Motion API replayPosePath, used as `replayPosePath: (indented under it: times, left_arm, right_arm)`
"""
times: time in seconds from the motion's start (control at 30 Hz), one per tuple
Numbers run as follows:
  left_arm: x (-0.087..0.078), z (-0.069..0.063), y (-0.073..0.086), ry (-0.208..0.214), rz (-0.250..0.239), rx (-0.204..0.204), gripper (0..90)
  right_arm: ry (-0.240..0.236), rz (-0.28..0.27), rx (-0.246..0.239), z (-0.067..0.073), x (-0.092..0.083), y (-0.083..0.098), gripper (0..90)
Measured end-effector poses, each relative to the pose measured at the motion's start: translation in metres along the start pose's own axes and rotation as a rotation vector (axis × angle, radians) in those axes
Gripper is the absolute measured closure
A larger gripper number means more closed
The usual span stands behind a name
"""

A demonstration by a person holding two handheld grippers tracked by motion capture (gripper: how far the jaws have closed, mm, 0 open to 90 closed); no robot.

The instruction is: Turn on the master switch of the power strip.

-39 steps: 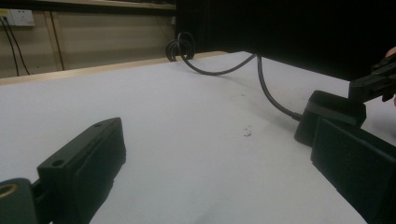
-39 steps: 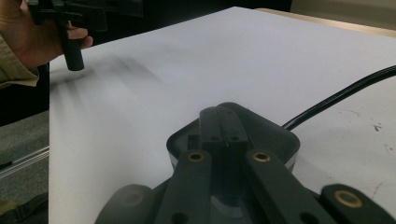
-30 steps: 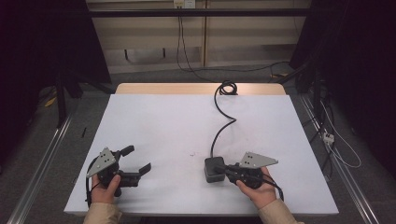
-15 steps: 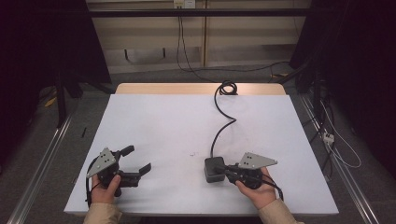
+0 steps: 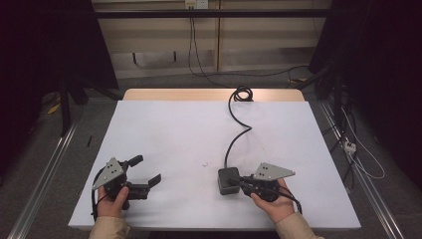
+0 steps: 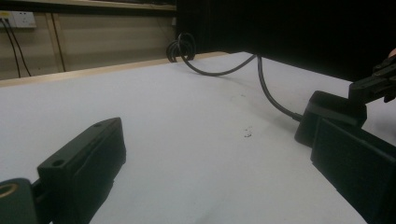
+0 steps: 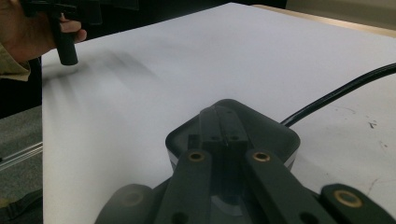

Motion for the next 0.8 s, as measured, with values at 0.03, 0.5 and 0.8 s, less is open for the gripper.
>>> replayPosePath:
  times: [0.03,0.5,0.8]
  left_arm:
    - [0.0000,-0.0001,0.0000,0.000,0.000,0.000,2.9]
    - [0.0000,-0.0003,0.0000,0.000,-0.003,-0.002,2.9]
    - [0.0003,-0.0003,0.0000,-0.001,-0.004,-0.003,2.9]
  right_arm:
    - [0.000,0.000,0.001,0.0000,0.0000,0.0000,90.0]
    - [0.001,0.009,-0.009,0.0005,0.0000,-0.0001,90.0]
    - [0.009,0.018,-0.021,0.0011,0.0003,-0.0002,90.0]
Point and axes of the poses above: each handheld gripper's, and its own axes: x roughly forward along the jaws, y roughly out of its underside, z roughly to its left, the point moved 9 cm from there along x, roughly forward along the jaws, and after that the axes turned 13 degrees about -y, right-handed, at the moved point
